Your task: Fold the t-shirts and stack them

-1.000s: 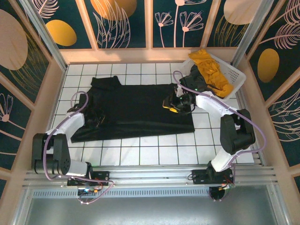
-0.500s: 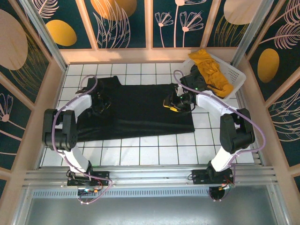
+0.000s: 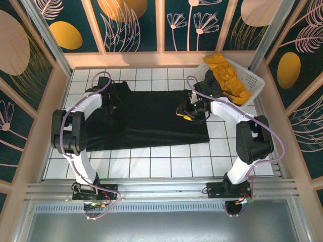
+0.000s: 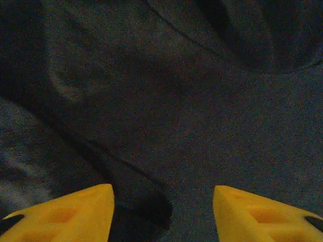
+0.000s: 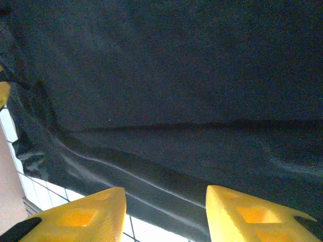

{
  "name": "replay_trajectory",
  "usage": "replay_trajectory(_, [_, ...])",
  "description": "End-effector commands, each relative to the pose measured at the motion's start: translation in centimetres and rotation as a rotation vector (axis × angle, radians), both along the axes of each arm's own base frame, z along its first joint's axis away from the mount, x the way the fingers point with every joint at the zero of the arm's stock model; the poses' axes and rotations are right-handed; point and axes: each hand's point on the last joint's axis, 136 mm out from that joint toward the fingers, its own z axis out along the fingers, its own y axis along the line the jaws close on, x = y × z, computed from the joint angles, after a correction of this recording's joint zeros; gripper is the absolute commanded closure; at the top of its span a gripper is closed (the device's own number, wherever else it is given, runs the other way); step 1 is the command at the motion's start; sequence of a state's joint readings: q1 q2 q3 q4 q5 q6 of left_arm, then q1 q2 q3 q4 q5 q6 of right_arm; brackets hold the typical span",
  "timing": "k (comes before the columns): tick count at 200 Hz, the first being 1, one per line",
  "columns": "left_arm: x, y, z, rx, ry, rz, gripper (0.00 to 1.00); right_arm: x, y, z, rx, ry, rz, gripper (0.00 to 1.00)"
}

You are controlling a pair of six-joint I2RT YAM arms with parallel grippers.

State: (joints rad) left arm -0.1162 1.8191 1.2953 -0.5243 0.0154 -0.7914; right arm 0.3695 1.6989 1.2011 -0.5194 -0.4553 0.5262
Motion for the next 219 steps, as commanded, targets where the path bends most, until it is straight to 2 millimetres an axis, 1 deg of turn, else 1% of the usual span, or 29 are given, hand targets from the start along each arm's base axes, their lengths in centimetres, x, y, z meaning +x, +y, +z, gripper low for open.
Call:
replay_trajectory(1, [-2.7, 1.7, 2.3, 0.072, -0.019, 0.033, 0.52, 0.4, -3.5, -0.5, -0.110, -0.018, -0.139, 0.57])
replay_trajectory(9, [-3.9, 1.8, 1.6, 0.056, 0.002, 0.045, 0.54, 0.1, -5.0, -1.3, -0.157, -0.005, -0.190, 0.58])
replay_trajectory(20, [-5.6, 1.9, 0.0, 0.030, 0.041, 0.068, 0.58, -0.3, -7.1, -2.4, -0.227, 0.028, -0.257, 0.65])
replay_trajectory(27, [-6.7, 2.1, -1.1, 0.010, 0.065, 0.092, 0.60, -0.6, -8.0, -3.1, -0.255, 0.048, -0.286, 0.69])
replay_trajectory(35, [-7.9, 2.5, -2.3, -0.016, 0.086, 0.127, 0.62, -0.9, -8.8, -3.8, -0.274, 0.068, -0.306, 0.72])
replay_trajectory(38, [-8.2, 2.7, -2.5, -0.027, 0.088, 0.142, 0.63, -1.0, -9.0, -4.0, -0.279, 0.074, -0.311, 0.72])
replay_trajectory(43, [-9.2, 3.2, -3.5, -0.041, 0.107, 0.168, 0.65, -1.1, -9.2, -4.2, -0.284, 0.079, -0.320, 0.73])
replay_trajectory(57, [-10.8, 4.6, -4.6, -0.061, 0.112, 0.243, 0.71, -1.2, -9.5, -4.8, -0.282, 0.096, -0.331, 0.76])
replay_trajectory(66, [-11.6, 5.5, -5.2, -0.061, 0.121, 0.270, 0.72, -1.3, -9.4, -4.9, -0.278, 0.104, -0.334, 0.77])
replay_trajectory(82, [-12.6, 6.6, -5.9, -0.038, 0.145, 0.285, 0.74, -1.3, -9.2, -5.2, -0.274, 0.112, -0.339, 0.81])
replay_trajectory(107, [-13.0, 7.4, -6.5, -0.002, 0.159, 0.281, 0.74, -1.7, -9.1, -6.3, -0.285, 0.134, -0.338, 0.82])
replay_trajectory(131, [-13.2, 7.5, -6.8, 0.007, 0.168, 0.278, 0.75, -1.8, -10.3, -7.4, -0.347, 0.131, -0.348, 0.79])
replay_trajectory(150, [-13.4, 7.7, -6.9, 0.020, 0.172, 0.273, 0.75, -1.3, -10.5, -7.2, -0.351, 0.109, -0.352, 0.78])
replay_trajectory(171, [-13.5, 7.7, -6.9, 0.027, 0.174, 0.264, 0.75, -1.1, -10.3, -7.1, -0.344, 0.094, -0.336, 0.70])
replay_trajectory(183, [-13.4, 7.7, -6.9, 0.026, 0.174, 0.261, 0.75, -1.1, -10.3, -7.1, -0.347, 0.088, -0.327, 0.68])
replay_trajectory(198, [-13.4, 7.7, -6.9, 0.024, 0.174, 0.258, 0.75, -1.2, -10.2, -7.3, -0.337, 0.082, -0.309, 0.68])
replay_trajectory(219, [-13.2, 7.6, -7.0, 0.018, 0.175, 0.254, 0.75, -1.0, -10.0, -7.7, -0.330, 0.079, -0.295, 0.72])
